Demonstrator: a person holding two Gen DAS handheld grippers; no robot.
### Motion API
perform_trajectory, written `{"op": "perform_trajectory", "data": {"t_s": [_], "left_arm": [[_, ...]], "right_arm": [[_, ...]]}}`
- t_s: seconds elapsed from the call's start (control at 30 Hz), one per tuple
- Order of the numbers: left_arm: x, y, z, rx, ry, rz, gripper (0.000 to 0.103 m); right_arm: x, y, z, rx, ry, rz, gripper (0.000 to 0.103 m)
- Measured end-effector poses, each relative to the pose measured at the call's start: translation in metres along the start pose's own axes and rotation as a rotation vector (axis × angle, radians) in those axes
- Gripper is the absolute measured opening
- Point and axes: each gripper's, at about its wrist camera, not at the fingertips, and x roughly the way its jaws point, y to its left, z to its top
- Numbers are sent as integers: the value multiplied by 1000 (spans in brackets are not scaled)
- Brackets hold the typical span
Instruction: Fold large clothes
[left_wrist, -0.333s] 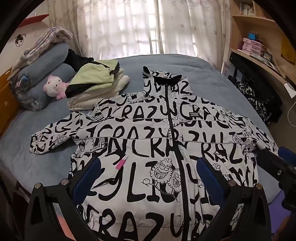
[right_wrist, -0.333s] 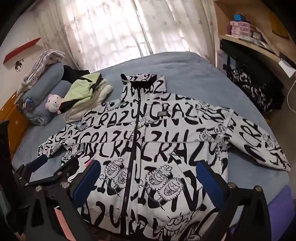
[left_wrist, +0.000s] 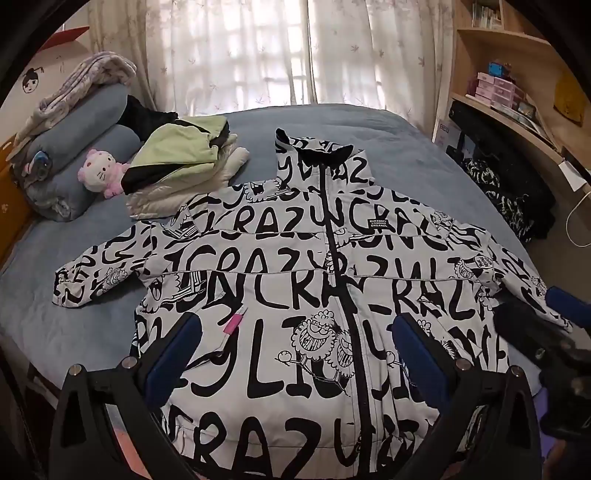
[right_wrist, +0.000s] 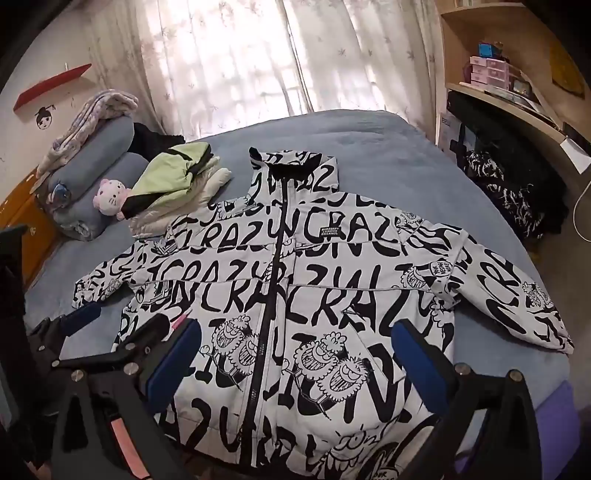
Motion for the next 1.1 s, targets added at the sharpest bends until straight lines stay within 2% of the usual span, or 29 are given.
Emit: {"op": "perform_trajectory", "data": {"t_s": [1.1], "left_arm": [[2, 12, -18, -25, 37, 5, 102]], "right_arm": [[15, -4, -16, 23, 49, 7, 103]]}}
